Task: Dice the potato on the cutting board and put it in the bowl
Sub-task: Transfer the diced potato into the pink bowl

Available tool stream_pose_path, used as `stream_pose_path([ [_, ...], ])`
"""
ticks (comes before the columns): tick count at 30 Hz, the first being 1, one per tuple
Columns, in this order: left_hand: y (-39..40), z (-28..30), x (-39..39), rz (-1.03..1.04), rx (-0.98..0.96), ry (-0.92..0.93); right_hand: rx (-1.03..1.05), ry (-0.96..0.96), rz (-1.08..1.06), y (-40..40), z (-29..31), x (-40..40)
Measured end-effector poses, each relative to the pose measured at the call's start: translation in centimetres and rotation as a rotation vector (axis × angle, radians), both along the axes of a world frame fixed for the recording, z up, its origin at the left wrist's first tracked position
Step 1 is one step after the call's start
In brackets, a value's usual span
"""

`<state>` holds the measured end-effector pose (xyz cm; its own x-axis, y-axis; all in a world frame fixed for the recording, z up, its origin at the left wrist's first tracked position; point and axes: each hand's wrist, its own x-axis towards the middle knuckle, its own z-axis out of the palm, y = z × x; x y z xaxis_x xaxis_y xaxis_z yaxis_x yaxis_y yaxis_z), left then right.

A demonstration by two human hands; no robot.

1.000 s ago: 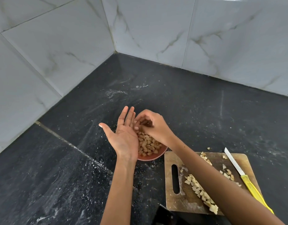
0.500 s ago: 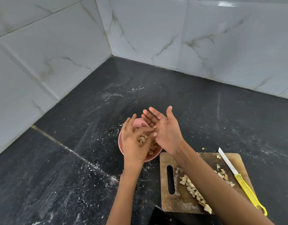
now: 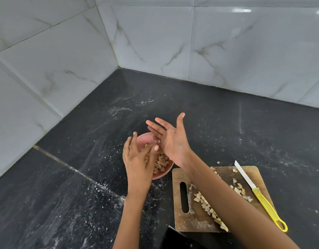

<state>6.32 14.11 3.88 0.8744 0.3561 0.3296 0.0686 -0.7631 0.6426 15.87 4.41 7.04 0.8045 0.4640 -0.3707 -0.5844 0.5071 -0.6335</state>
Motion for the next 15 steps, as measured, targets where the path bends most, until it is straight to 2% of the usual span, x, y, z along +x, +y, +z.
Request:
stream_pose_path([
  [3,-0.1,0.6,0.0,-0.110,-0.086,-0.061,-0.006,0.002,-0.019,0.5,0.0,0.3],
  [7,0.4,0.7,0.8,-0.084,-0.146,-0.103,0.003,-0.013,-0.008,0.8,-0.1,0.3],
  [12,1.5,0.5,1.0,0.051,-0.108,-0.076,0.072,-0.006,0.009,0.7,-0.3,-0.1],
  [15,1.3,0.2,1.2,-0.028,0.027,-0.059,0.072,-0.012,0.020,0.6,-0.5,-0.4],
])
